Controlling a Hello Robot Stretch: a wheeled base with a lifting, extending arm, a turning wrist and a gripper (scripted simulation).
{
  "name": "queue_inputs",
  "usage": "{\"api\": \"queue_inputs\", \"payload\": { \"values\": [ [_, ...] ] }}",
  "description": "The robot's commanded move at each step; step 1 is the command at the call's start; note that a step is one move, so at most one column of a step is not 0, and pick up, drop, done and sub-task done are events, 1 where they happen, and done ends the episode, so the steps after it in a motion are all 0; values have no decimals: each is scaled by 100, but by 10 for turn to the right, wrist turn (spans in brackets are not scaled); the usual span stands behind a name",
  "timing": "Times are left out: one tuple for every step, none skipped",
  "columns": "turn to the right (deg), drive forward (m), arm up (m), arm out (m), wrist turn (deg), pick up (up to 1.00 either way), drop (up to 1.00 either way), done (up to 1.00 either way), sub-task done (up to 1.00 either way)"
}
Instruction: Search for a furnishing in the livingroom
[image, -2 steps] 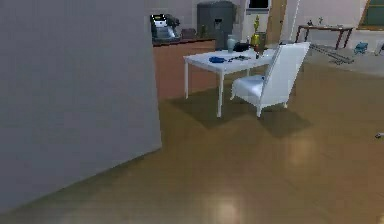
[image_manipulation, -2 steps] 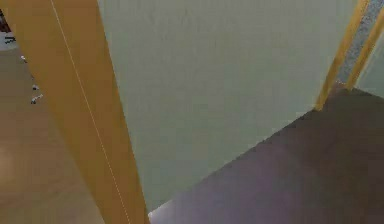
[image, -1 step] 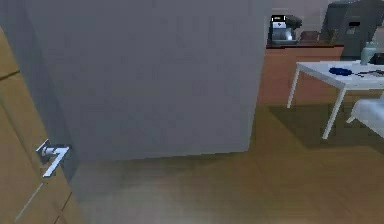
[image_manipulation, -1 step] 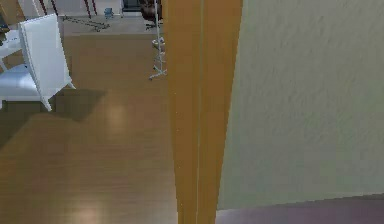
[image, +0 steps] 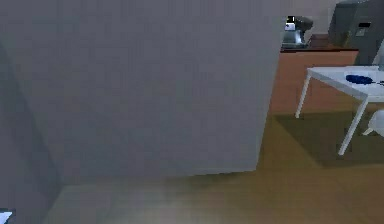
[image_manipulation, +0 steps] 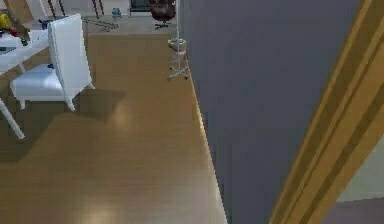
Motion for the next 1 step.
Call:
{"api": "queue_inputs", "payload": {
  "values": [
    [450,0,0,0,0,0,0,0,0]
  ]
}}
